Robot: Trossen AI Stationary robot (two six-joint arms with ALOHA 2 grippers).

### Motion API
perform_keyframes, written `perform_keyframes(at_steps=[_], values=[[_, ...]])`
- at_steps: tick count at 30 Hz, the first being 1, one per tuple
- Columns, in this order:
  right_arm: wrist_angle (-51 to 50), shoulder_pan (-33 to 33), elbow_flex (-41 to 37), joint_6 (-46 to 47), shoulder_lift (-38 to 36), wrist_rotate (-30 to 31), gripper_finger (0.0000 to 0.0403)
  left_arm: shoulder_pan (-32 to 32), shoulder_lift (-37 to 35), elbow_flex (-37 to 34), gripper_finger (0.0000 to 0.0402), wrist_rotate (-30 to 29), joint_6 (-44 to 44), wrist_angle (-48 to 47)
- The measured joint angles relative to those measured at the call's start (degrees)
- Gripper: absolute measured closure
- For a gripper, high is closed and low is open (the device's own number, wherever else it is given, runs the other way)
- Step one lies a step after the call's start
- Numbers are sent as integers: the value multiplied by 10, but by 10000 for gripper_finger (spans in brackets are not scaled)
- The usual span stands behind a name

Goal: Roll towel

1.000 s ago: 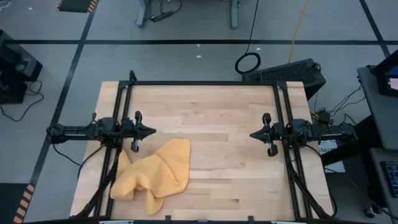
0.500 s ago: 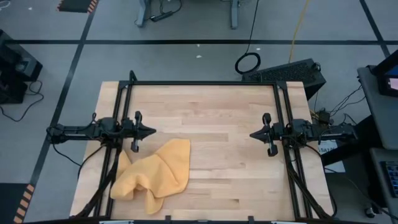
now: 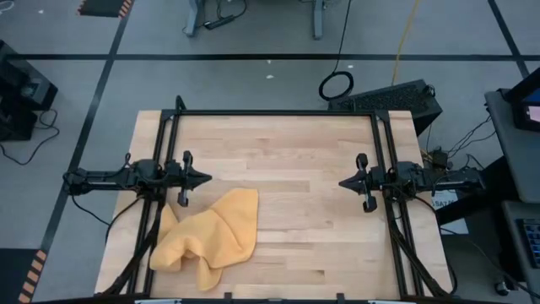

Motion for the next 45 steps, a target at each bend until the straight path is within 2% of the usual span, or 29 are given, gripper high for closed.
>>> perform_keyframes(at_steps=[24, 28, 36, 45], values=[[10, 0, 0, 2, 0, 0, 403, 0, 0, 0, 381, 0, 0, 0], [11, 0, 13, 3, 0, 15, 403, 0, 0, 0, 381, 0, 0, 1], [-55, 0, 136, 15, 46, 17, 403, 0, 0, 0, 381, 0, 0, 1], [-163, 0, 371, 24, 196, 17, 403, 0, 0, 0, 381, 0, 0, 2]])
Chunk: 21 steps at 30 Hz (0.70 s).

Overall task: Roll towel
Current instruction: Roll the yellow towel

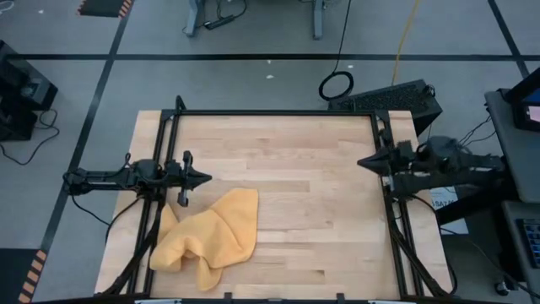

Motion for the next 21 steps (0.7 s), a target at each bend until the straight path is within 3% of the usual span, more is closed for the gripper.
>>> perform_keyframes(at_steps=[6, 11, 18, 21], values=[[-89, 0, 168, 21, 121, 0, 403, 0, 0, 0, 381, 0, 0, 0], [-121, 0, 263, 21, 208, -1, 403, 0, 0, 0, 381, -5, 0, 1], [-135, 0, 292, 4, 282, -23, 403, 0, 0, 0, 381, -19, -6, 9], [-153, 0, 292, -2, 307, -23, 403, 0, 0, 0, 381, -23, -56, 11]])
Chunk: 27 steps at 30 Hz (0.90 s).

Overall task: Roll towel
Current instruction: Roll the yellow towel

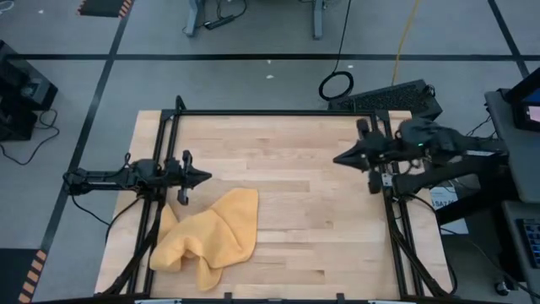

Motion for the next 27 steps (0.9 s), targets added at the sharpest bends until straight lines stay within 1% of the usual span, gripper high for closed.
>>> perform_keyframes(at_steps=[2, 5, 10, 12, 15, 18, 23, 27], values=[[2, 0, -7, 2, 16, 0, 403, 0, 0, 0, 381, -3, -18, 1], [21, 0, -35, 2, 34, 3, 403, 0, 0, 0, 381, -3, -21, 1], [100, 0, -116, 13, 53, 4, 403, 0, 0, 3, 381, 6, -20, 7], [139, 0, -151, 22, 60, 5, 403, 0, 2, 20, 381, 10, -28, -1], [203, 0, -201, 36, 73, 6, 403, 0, 9, 77, 381, 12, -36, -10], [273, 0, -245, 52, 89, 6, 403, 0, 41, 152, 381, 12, -22, -56], [393, 0, -294, 91, 132, 7, 403, 0, 138, 303, 381, 13, -5, -144], [443, 0, -300, 119, 187, 8, 403, -2, 227, 399, 381, 33, -6, -225]])
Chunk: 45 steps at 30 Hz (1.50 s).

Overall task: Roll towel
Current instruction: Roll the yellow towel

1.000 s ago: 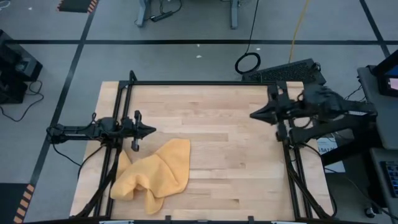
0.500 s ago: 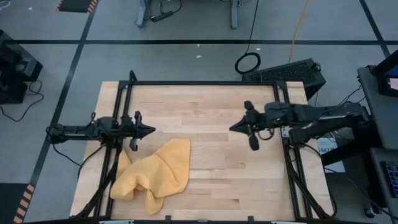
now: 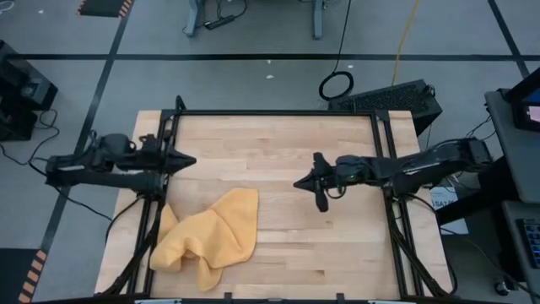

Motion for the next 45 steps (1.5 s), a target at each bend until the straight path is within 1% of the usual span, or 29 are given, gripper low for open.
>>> perform_keyframes(at_steps=[2, 7, 11, 14, 18, 21, 25, 28, 31, 34, 36, 40, 42, 45], values=[[25, 0, 0, 11, 31, 0, 403, -8, 36, 18, 381, 6, -11, -22], [74, 9, 5, 8, 115, -1, 403, -47, 118, 5, 381, 5, 1, -29], [77, 14, 44, 2, 179, -2, 403, -82, 180, -9, 381, -29, 2, -26], [50, 24, 92, -38, 232, 0, 397, -106, 215, -17, 381, -60, 2, -1], [8, 34, 171, -97, 305, 30, 371, -130, 249, -24, 381, -95, 2, 27], [-23, 32, 224, -114, 354, 46, 344, -143, 267, -25, 381, -128, 2, 46], [-49, 25, 277, -126, 410, 46, 308, -155, 287, -26, 381, -137, 1, 51], [-47, 14, 299, -127, 448, 47, 288, -164, 302, -26, 381, -141, 1, 53], [-48, 0, 313, -116, 485, 63, 271, -172, 320, -26, 381, -142, 0, 59], [-47, -14, 328, -95, 515, 64, 255, -179, 340, -26, 381, -143, -9, 67], [-45, -21, 335, -83, 530, 75, 242, -183, 354, -26, 381, -149, -14, 66], [-40, -30, 338, -68, 544, 87, 224, -190, 383, -26, 381, -170, -14, 76], [-47, -31, 339, -64, 544, 90, 224, -190, 396, -26, 381, -172, -14, 88], [-55, -31, 339, -65, 544, 107, 246, -190, 411, -26, 381, -172, -10, 93]])
